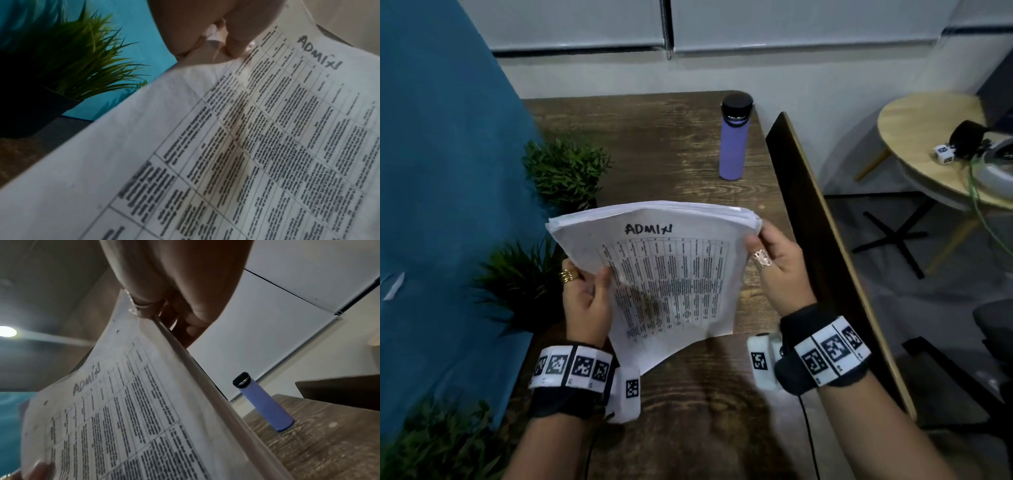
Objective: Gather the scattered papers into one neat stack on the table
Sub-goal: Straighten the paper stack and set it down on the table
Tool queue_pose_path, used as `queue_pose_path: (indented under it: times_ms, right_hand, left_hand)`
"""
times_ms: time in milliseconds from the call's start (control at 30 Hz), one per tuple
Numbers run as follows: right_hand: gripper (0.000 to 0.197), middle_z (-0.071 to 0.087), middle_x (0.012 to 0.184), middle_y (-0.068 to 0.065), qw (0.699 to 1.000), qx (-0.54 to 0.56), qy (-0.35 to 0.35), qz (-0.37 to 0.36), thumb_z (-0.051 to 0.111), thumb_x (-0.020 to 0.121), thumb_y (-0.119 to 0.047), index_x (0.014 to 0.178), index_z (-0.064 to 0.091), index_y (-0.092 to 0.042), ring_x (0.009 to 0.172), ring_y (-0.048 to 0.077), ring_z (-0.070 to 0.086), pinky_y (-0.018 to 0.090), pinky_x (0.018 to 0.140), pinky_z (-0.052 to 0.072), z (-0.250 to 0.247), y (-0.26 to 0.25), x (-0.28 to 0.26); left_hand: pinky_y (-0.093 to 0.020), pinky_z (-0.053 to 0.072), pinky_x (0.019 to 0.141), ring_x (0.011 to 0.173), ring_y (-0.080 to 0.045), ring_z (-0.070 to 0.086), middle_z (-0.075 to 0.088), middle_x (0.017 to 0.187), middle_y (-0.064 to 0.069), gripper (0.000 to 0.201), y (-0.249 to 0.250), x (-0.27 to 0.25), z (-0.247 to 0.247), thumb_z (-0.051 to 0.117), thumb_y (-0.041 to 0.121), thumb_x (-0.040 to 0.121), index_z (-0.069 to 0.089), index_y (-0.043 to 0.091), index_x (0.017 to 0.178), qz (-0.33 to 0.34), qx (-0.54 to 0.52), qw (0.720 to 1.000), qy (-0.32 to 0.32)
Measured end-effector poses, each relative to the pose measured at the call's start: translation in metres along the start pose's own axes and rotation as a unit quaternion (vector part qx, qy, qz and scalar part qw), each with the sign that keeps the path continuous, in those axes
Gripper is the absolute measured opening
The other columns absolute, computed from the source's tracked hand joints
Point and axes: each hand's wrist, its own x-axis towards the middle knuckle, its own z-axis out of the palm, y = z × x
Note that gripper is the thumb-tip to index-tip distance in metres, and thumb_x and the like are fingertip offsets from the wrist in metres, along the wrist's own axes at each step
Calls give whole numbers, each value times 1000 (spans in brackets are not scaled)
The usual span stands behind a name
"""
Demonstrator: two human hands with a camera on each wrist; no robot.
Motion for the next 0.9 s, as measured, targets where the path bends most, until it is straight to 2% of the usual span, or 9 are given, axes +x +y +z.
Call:
queue_pose_path:
  times_ms: [100,267,333,400,500,600,633,800,900]
  right_hand:
    - [29,70,92,-26,999,18,24,16,48,92,-2,108,61,-23,94,-8,62,9,79,47,-2,5,5]
    - [26,70,86,-21,998,29,5,48,42,96,-9,116,59,-8,85,-7,61,13,75,46,-7,11,14]
    - [28,70,84,-22,998,25,-11,56,40,97,-8,119,57,-9,80,-8,60,11,73,45,-10,13,16]
    - [29,70,86,-22,998,22,-31,60,41,96,-8,118,57,-15,83,-7,61,13,76,48,-12,11,18]
    - [32,71,97,-21,998,-35,-53,26,46,92,-4,114,60,-22,98,-1,63,19,87,51,-15,4,18]
    - [31,68,101,-14,996,-70,-58,-5,52,90,3,116,59,-12,95,-3,64,13,82,50,-16,-2,20]
    - [29,69,101,-12,996,-70,-57,-13,54,89,1,115,61,-11,93,0,66,16,81,51,-16,-3,21]
    - [25,71,96,-4,993,-103,-54,-33,57,87,-15,111,64,-16,89,15,68,37,81,56,-15,-3,23]
    - [21,70,92,9,985,-145,-73,-54,55,88,-11,106,67,-7,87,26,66,42,78,54,-15,-2,25]
  left_hand:
    - [-9,47,88,99,10,57,56,111,-1,33,-5,2,-2,50,9,89,38,10,120,-16,-9,1000,-9]
    - [-20,50,89,102,-6,59,59,113,-5,45,-5,7,-6,52,30,83,40,8,120,-39,-14,999,-23]
    - [-15,52,84,97,2,60,63,105,12,27,-6,8,-8,52,17,90,41,14,115,-50,1,998,-32]
    - [-7,50,79,92,12,60,64,101,17,26,-7,9,-10,47,1,93,40,7,117,-51,21,998,-40]
    - [-1,47,71,83,15,59,59,104,-18,30,-5,9,-13,45,4,93,43,-16,115,-33,37,998,-38]
    - [2,43,61,83,-14,67,59,96,-35,37,-2,12,-17,43,9,94,48,-27,102,-30,47,998,-40]
    - [1,44,62,84,-18,67,60,98,-34,34,-1,13,-18,42,7,95,49,-26,102,-36,43,998,-41]
    - [-5,48,75,83,7,59,61,100,-8,17,0,20,-15,42,6,96,48,-2,109,-62,29,998,-13]
    - [-11,49,81,83,10,59,59,98,-2,17,1,22,-13,46,8,95,46,7,112,-66,29,997,-9]
